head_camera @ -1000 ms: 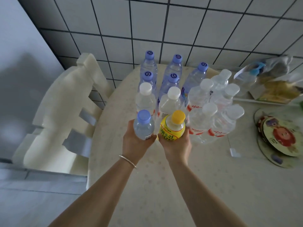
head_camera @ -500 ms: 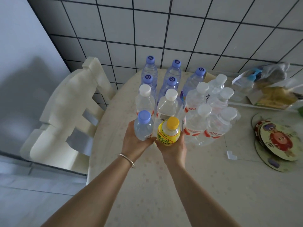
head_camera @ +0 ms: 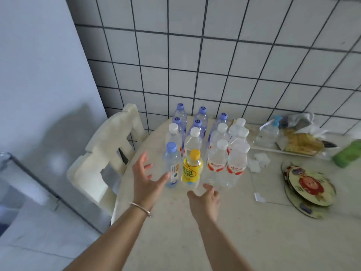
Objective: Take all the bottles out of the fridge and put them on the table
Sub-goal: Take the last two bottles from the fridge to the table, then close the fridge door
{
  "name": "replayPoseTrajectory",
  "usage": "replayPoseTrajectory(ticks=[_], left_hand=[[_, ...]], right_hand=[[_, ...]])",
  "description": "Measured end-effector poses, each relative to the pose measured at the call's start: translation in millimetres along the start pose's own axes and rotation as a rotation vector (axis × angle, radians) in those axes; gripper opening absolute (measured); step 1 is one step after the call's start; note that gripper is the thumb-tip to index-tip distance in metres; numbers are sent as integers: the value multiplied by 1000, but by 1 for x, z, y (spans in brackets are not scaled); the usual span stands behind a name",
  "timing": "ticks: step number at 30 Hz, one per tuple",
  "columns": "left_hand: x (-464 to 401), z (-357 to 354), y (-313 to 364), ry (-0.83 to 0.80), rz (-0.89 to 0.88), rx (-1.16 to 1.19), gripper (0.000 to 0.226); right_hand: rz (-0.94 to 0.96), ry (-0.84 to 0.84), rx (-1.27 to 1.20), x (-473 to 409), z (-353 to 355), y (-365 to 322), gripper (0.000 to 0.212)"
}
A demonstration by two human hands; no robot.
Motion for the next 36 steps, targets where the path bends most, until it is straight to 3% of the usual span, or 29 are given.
replayPoseTrajectory(ticks=[8, 22, 28, 33, 36], left_hand=[[89, 61, 60, 95, -105, 34, 50], [247, 238, 134, 274, -224, 100, 30], [284, 301, 162, 313, -314, 89, 36], [318, 353, 193, 308, -620, -144, 39], [327, 394, 199, 338, -673, -155, 39]], right_hand=[[457, -84, -72, 117, 54, -65, 53], [851, -255, -191, 342, 59, -93, 39], [814, -328, -411, 416, 55, -104, 24], [668, -431, -552, 464, 38, -115, 19], [661, -468, -545, 499, 15, -121, 20]])
Point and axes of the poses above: each hand's wrist, its own x-axis away from the middle knuckle, its own z-axis out of the back of the hand, y = z × x, the point moved 9 cm from there along -x, towards the middle knuckle, and after that the axes turned 6 degrees about y, right-handed, at the moved point
